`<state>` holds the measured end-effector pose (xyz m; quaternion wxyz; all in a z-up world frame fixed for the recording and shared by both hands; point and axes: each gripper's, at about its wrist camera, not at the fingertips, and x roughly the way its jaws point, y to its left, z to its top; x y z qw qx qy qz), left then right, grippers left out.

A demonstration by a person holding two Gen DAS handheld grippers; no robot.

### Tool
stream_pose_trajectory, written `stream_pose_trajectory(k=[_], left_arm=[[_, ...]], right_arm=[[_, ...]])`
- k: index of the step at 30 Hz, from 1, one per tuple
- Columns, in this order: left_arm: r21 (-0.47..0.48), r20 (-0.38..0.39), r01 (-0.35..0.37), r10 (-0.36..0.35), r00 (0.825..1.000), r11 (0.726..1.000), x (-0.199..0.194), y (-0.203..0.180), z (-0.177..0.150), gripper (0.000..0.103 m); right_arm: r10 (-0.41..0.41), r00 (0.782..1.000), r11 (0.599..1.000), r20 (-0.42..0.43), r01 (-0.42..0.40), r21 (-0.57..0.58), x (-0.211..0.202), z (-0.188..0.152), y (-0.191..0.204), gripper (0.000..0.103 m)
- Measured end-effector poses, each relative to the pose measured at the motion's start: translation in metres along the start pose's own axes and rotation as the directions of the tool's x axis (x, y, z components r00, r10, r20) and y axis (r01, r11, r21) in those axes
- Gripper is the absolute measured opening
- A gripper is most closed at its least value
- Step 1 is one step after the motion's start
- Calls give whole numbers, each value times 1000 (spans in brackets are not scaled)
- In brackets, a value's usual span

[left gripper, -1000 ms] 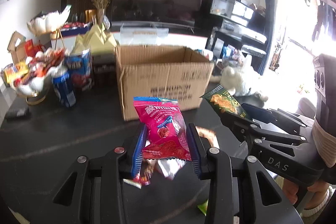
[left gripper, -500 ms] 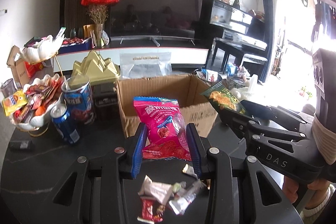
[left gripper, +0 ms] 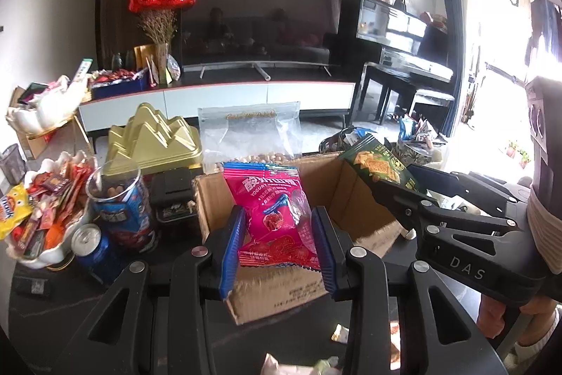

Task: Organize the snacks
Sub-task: 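Carry both packs into the cardboard box and open both grippers, then move both grippers back to the snack pile on the table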

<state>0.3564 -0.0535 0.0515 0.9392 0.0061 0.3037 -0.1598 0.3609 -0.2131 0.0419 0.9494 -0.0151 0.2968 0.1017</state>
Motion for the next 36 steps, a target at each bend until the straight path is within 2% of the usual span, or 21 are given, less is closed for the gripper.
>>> stream_pose_trajectory(k=[7, 8, 9, 10, 12, 13, 16, 27, 36], left_arm=[[4, 0, -20, 20, 1000, 1000, 37, 8, 11, 39], [7, 9, -37, 37, 999, 999, 39, 9, 11, 42], [15, 17, -57, 57, 998, 998, 43, 9, 13, 52], [18, 23, -66, 65, 998, 998, 43, 9, 13, 57], [19, 29, -80, 79, 996, 997, 41, 10, 11, 58], [17, 31, -75, 75, 997, 997, 39, 10, 9, 60], [14, 27, -92, 92, 995, 996, 29, 9, 1, 62], [8, 44, -106, 105, 993, 994, -37, -11, -28, 69], [30, 41, -101, 100, 994, 994, -73, -20, -58, 72]], right_arm=[[-6, 1000, 1000, -14, 6, -7, 33, 9, -6, 47], [-10, 1000, 1000, -17, 9, -10, 38, 10, -7, 47], [-16, 1000, 1000, -14, 16, -11, 42, 10, -8, 48], [-24, 1000, 1000, -11, 24, -14, 44, 10, -8, 48], [-50, 999, 999, -14, 49, -10, 47, 9, -11, 62], [-61, 998, 998, -12, 61, -3, 47, 7, -12, 65], [-78, 997, 997, -14, 78, 7, 42, 1, -15, 66], [-36, 999, 997, -1, 36, 68, -17, -29, -7, 69], [-15, 1000, 995, -7, 16, 97, -56, -59, 3, 70]])
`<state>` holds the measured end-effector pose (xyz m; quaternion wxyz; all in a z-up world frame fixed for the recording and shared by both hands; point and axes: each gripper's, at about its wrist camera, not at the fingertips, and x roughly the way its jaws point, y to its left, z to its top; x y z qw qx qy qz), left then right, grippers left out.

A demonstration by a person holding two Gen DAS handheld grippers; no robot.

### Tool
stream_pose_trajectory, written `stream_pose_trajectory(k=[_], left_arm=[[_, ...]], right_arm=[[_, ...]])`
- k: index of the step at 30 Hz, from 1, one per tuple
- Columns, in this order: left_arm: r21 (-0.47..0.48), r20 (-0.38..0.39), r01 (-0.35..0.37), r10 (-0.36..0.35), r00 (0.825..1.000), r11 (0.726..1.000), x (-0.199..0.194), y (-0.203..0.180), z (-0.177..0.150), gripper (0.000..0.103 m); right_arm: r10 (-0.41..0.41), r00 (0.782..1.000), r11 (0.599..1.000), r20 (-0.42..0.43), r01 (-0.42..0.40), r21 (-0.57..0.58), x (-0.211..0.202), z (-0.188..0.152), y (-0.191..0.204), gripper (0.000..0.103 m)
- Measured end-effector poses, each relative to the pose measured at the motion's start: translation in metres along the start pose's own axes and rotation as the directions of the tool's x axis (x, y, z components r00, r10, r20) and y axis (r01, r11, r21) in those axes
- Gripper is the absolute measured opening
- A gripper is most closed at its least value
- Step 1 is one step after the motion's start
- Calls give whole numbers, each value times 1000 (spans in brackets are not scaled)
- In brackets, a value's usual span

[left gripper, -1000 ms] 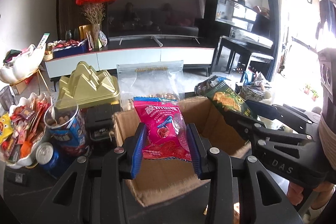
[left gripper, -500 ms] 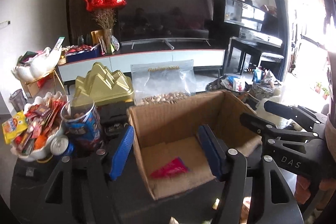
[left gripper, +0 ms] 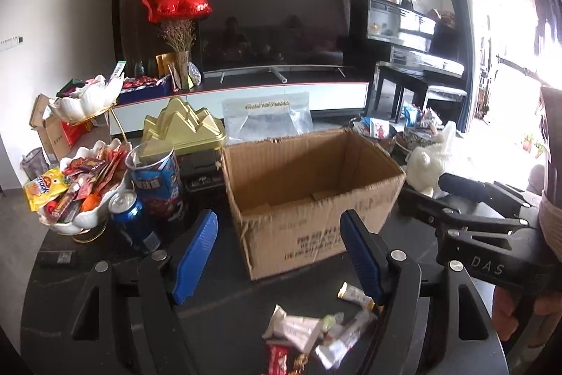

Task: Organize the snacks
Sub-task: 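Move both grippers back to the snack pile on the table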

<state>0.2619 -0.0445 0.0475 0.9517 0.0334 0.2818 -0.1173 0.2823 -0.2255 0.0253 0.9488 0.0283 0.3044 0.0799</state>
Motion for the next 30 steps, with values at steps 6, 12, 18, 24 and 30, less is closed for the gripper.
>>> stream_pose_trajectory(k=[6, 12, 18, 24, 30], left_arm=[[-5, -3, -21, 21, 1000, 1000, -17, 4, -23, 73], [-3, -37, -18, 18, 999, 1000, -25, 16, -51, 73], [1, -88, 17, -17, 996, 1000, -21, 23, -84, 73], [-28, -114, 74, -77, 991, 997, -10, 25, -111, 67], [-34, -159, 89, -93, 983, 995, 7, 22, -128, 56]], right_arm=[[-13, 1000, 999, -19, 13, 29, -11, -22, 8, 73], [31, 997, 997, -69, -26, 69, -10, -54, 23, 73], [44, 995, 994, -89, -35, 100, -10, -80, 36, 73], [43, 994, 989, -104, -28, 143, -4, -108, 43, 73], [99, 985, 975, -144, -67, 213, 14, -130, 39, 73]])
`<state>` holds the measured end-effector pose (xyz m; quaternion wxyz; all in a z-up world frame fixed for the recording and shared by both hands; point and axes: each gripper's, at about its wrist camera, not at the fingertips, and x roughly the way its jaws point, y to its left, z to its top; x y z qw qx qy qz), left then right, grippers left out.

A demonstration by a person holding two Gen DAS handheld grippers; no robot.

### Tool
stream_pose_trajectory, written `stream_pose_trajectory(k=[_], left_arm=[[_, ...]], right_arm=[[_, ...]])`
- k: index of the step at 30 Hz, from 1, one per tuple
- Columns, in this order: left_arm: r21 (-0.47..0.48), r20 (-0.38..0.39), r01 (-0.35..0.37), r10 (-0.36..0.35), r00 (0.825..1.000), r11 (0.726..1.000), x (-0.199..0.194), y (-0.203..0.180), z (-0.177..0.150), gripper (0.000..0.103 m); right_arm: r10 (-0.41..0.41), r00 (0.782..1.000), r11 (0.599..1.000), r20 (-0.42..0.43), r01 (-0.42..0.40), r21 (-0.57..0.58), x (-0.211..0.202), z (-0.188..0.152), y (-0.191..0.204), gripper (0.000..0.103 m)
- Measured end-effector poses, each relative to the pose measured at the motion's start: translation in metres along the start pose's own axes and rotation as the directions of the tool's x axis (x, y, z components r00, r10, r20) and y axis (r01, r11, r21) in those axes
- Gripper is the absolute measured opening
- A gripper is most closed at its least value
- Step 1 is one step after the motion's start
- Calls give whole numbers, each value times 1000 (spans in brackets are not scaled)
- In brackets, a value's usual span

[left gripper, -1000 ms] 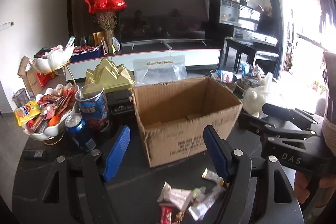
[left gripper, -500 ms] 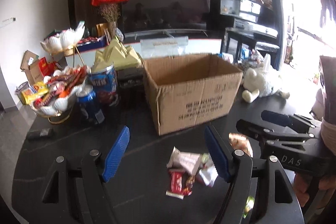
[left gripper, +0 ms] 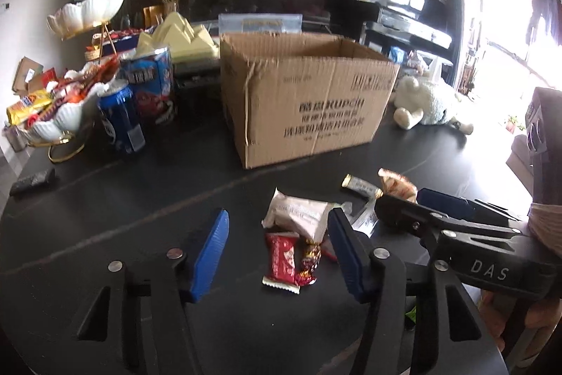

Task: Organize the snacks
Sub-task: 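Move both grippers back to the snack pile on the table, then grasp the red chocolate wrapper with the left gripper while the right gripper grasps a white bar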

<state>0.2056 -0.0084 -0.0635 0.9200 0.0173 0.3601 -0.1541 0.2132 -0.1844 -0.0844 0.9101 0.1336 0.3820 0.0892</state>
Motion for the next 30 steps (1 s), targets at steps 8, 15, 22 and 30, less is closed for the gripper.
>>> stream_pose_trajectory(k=[8, 15, 22, 30], left_arm=[[33, -22, -18, 18, 1000, 999, 24, 1, -14, 43], [39, -48, 6, -4, 999, 999, 38, 2, -20, 35], [42, -102, 27, -23, 995, 999, 54, -2, -27, 32], [55, -130, 24, -17, 991, 998, 68, -5, -33, 27]], right_arm=[[21, 998, 999, -55, -18, 44, 27, -15, -11, 64], [39, 997, 995, -73, -32, 89, 37, -23, -15, 62], [50, 993, 995, -109, -40, 95, 44, -28, -16, 60], [41, 995, 992, -93, -29, 124, 46, -23, -23, 59]])
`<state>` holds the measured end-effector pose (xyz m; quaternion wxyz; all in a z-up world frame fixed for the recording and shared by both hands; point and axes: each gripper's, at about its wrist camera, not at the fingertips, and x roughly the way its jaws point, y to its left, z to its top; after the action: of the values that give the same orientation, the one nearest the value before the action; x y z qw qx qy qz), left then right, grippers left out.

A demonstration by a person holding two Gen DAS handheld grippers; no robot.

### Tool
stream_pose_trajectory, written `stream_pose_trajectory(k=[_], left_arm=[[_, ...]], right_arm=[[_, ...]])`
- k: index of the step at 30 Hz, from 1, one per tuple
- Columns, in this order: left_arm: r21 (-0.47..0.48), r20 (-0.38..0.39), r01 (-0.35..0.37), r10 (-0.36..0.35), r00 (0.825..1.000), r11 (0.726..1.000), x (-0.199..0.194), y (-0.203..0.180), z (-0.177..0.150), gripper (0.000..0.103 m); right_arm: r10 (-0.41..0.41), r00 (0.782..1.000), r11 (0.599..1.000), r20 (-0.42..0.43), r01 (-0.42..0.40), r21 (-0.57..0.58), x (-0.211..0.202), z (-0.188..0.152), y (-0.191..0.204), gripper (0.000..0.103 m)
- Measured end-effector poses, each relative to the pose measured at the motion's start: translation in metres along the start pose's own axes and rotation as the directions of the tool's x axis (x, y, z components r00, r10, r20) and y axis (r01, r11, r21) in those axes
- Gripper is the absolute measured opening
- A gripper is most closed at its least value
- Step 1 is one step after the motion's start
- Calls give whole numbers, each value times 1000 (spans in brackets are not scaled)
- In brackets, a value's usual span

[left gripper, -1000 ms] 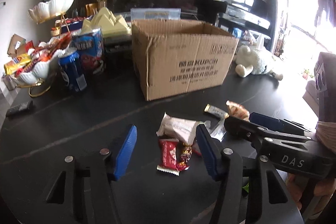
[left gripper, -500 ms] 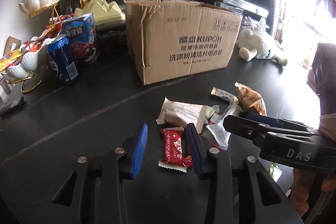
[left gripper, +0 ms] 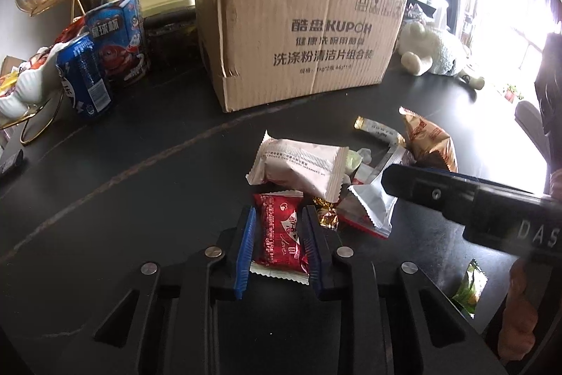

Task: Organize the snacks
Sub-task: 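Grasp the red chocolate wrapper with the left gripper while the right gripper grasps a white bar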

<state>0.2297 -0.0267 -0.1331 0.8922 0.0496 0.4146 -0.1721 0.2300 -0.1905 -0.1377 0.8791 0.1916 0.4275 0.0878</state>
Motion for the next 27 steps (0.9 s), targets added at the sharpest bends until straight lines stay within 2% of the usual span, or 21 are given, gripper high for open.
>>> stream_pose_trajectory(k=[9, 16, 18, 22, 27], left_arm=[[-39, -29, 28, -30, 999, 999, 9, 4, 0, 21], [-30, 88, -20, 23, 996, 999, -16, 4, 5, 21], [-31, 103, -24, 27, 994, 999, -19, 5, 6, 21], [-69, 90, 8, -2, 996, 998, -18, 11, 9, 21], [-98, 73, 16, -9, 997, 995, -14, 17, 9, 21]], right_arm=[[-8, 1000, 999, 0, 8, 53, 9, 5, -7, 59], [-59, 998, 993, 8, 58, 104, 17, 12, -14, 57], [-75, 997, 993, 1, 75, 97, 20, 12, -13, 51], [-127, 992, 991, 2, 127, 50, 25, 13, -6, 49], [-180, 984, 983, -11, 180, -18, 33, 16, 6, 41]])
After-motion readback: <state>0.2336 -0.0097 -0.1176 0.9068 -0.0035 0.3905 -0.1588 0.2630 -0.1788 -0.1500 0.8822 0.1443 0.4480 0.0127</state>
